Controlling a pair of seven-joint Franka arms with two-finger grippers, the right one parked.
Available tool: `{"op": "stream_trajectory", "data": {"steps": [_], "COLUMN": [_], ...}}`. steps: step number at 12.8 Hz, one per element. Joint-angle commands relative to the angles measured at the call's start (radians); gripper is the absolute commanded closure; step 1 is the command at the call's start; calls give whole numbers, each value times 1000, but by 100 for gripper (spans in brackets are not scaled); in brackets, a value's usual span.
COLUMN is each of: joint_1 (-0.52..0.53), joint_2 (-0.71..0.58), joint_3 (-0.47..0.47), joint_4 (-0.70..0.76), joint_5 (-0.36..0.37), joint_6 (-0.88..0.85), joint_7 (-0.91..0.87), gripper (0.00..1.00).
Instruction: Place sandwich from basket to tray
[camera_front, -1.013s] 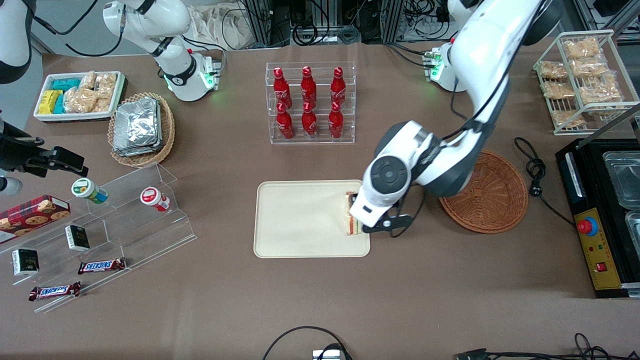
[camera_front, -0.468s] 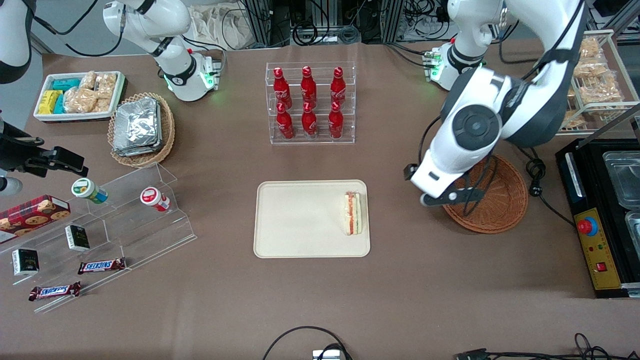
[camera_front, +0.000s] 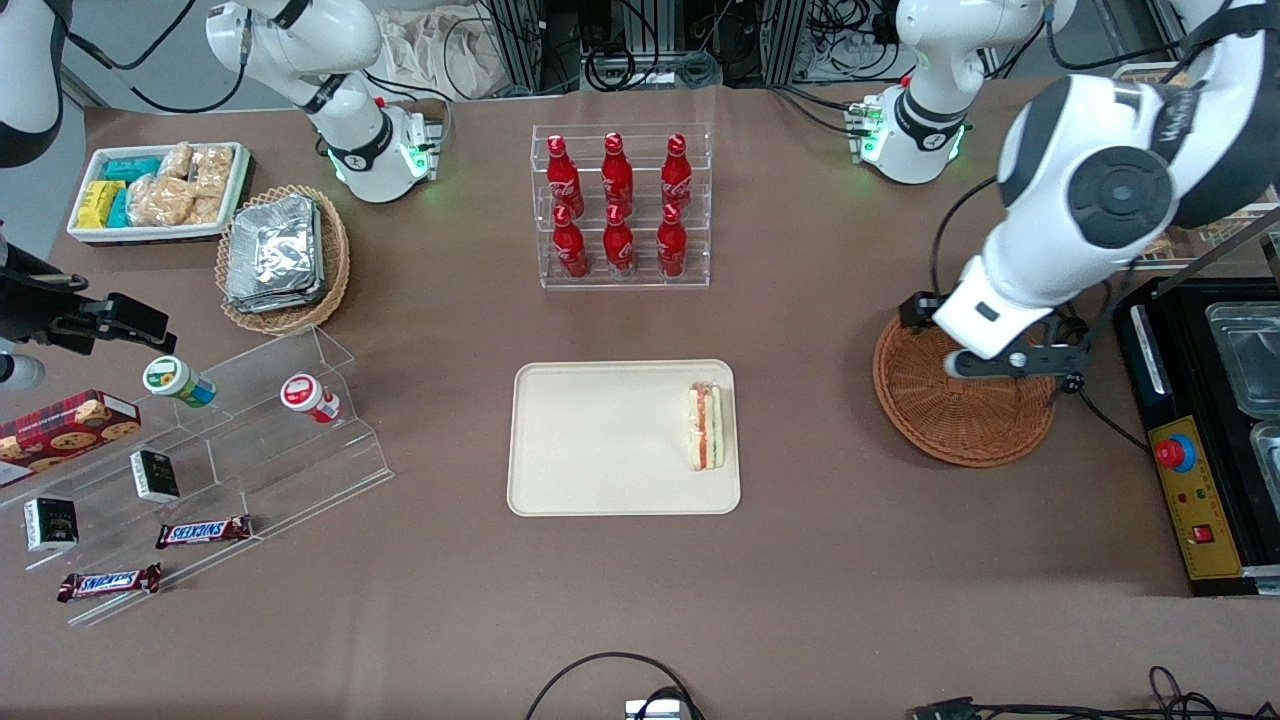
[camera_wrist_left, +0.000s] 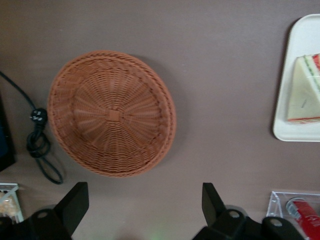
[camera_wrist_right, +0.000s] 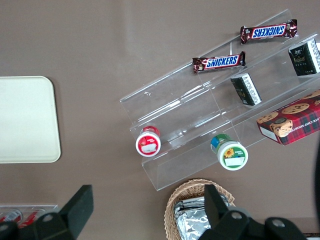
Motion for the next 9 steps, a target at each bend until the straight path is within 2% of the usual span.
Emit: {"op": "stream_trajectory", "data": {"steps": [1,2,4,8,9], "joint_1": [93,76,-20,-20,-20], "joint_2": [-65,-79,-93,-46,-32], "joint_3": [3,73,237,250,235], "joint_4": [-26,-26,-26,42,64], "joint_5": [-41,-43,-41,-23,2], "joint_6": [-27,-44,-60,-73,-116], "joint_7": [147,210,313,342,406], "gripper": [0,0,0,0,0]}}
